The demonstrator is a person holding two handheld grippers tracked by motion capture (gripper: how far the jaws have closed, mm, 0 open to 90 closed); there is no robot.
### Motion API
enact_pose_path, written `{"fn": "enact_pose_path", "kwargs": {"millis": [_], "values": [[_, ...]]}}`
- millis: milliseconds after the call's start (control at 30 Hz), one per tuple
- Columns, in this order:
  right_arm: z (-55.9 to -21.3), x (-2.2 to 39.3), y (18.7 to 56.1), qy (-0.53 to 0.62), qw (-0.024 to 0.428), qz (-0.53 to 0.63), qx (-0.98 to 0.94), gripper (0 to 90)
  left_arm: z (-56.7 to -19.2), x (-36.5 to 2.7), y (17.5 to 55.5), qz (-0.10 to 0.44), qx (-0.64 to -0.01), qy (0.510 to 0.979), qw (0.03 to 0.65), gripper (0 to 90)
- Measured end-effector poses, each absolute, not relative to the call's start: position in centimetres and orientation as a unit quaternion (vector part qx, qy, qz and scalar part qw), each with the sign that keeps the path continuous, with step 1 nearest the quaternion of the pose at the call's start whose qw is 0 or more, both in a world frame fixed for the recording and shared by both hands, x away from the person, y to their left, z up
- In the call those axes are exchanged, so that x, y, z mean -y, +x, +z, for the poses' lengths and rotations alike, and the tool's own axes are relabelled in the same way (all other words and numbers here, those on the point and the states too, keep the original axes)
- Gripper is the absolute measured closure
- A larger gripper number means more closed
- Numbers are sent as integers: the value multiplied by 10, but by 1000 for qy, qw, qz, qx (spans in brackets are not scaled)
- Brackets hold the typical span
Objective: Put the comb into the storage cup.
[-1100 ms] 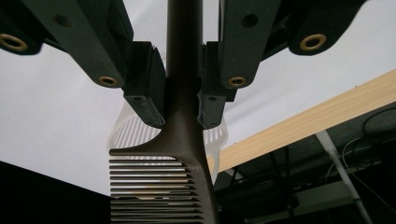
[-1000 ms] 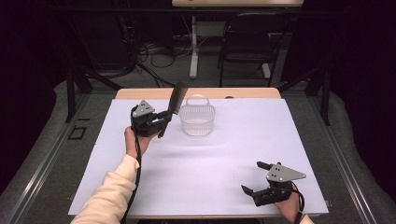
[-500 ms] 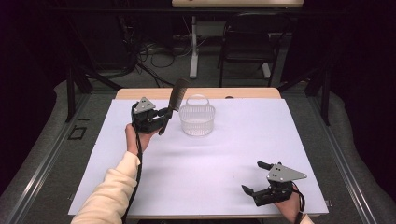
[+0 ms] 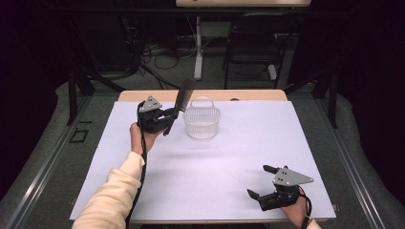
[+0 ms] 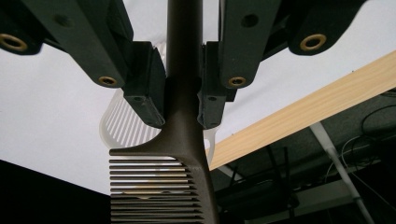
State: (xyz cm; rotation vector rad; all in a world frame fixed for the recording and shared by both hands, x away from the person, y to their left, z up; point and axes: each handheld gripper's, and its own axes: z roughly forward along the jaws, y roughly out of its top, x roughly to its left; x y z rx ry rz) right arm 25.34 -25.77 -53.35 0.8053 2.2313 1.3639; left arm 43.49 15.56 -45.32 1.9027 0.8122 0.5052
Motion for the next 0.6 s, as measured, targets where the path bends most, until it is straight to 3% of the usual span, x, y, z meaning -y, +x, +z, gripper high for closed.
{"fn": "enact_pose_path", "kwargs": {"millis": [600], "values": [[-534, 258, 254, 289, 200, 489, -798, 7, -442, -150, 443, 213, -332, 785, 478, 725]]}}
